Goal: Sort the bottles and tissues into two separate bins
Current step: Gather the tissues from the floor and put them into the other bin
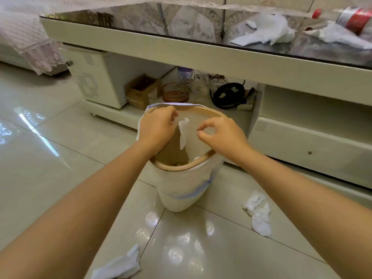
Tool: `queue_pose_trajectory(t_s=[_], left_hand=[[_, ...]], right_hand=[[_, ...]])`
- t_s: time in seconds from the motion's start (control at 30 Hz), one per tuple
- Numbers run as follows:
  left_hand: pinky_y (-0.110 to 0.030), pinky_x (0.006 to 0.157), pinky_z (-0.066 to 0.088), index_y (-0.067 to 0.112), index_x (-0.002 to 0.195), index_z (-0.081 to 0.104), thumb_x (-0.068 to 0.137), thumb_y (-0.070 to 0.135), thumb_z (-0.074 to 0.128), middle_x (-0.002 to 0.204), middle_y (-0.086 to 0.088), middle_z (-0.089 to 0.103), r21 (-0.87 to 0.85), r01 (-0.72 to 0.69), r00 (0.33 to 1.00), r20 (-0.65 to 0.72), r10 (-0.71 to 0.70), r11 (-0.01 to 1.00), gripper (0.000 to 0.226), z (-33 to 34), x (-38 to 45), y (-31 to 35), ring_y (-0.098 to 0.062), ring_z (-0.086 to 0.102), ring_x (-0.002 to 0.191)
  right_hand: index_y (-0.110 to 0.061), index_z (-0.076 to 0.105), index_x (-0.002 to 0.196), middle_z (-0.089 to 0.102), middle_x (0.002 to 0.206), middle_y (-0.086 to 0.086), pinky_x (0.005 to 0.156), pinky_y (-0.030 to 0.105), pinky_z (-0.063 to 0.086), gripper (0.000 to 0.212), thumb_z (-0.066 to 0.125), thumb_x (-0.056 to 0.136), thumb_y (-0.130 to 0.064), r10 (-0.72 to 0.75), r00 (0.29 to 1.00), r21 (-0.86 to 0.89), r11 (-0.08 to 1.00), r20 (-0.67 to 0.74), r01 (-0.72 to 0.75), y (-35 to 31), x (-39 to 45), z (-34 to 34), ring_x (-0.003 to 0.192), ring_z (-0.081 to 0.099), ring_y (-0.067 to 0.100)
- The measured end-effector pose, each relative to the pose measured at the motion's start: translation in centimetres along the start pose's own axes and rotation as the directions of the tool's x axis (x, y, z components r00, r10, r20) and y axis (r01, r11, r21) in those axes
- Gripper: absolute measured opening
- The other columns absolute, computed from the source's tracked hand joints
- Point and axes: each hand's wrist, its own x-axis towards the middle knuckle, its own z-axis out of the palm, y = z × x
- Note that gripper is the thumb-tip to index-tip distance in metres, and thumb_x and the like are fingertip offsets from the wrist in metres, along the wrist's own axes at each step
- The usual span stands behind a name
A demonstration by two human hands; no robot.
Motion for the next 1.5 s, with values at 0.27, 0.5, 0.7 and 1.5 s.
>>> queue_pose_trajectory(t_s=[0.27, 0.5, 0.7, 1.5], left_hand=[[-0.031, 0.066, 0.053, 0.029, 0.106, 0.061, 0.093, 0.036, 0.053, 0.091, 0.014, 0.064, -0.205, -0.11, 0.99, 0.066, 0.126, 0.972, 0.016, -2.7, -6.2, 7.3, -0.004, 0.059, 0.077], [-0.033, 0.074, 0.05, 0.023, 0.112, 0.06, 0.094, 0.044, 0.05, 0.107, 0.004, 0.064, -0.059, -0.626, 0.766, 0.141, 0.627, 0.778, 0.03, 1.6, -13.6, 14.5, -0.015, 0.062, 0.092], [-0.03, 0.08, 0.047, 0.028, 0.13, 0.044, 0.091, 0.051, 0.05, 0.128, 0.007, 0.053, -0.142, -0.453, 0.751, 0.471, 0.463, 0.88, 0.046, 9.7, -16.6, 17.8, -0.015, 0.054, 0.109], [-0.057, 0.102, 0.034, 0.035, 0.146, 0.023, 0.065, 0.061, 0.076, 0.153, -0.007, 0.023, -0.029, -0.236, 0.597, 0.785, 0.168, 0.971, 0.1, 25.2, -18.0, 22.3, -0.035, 0.025, 0.137]], right_hand=[[-0.024, 0.063, 0.114, 0.065, 0.112, -0.006, 0.081, 0.032, 0.043, 0.027, 0.054, 0.089, -0.029, -0.163, 0.975, -0.166, 0.977, -0.152, 0.137, 4.2, -8.7, -4.1, 0.102, 0.057, 0.015], [-0.026, 0.062, 0.118, 0.065, 0.114, -0.009, 0.083, 0.026, 0.037, 0.03, 0.058, 0.088, -0.032, 0.003, 0.999, -0.25, 0.968, -0.037, -0.012, 11.7, -16.9, -3.7, 0.105, 0.058, 0.013], [-0.028, 0.059, 0.12, 0.062, 0.117, -0.009, 0.085, 0.029, 0.035, 0.035, 0.059, 0.086, -0.031, 0.157, 0.987, -0.271, 0.952, 0.029, -0.143, 16.2, -22.0, -2.2, 0.108, 0.056, 0.015], [-0.026, 0.039, 0.139, 0.04, 0.143, -0.003, 0.103, 0.038, 0.029, 0.063, 0.058, 0.082, -0.045, 0.608, 0.782, -0.275, 0.782, 0.136, -0.56, 25.2, -40.3, 0.5, 0.129, 0.037, 0.02]])
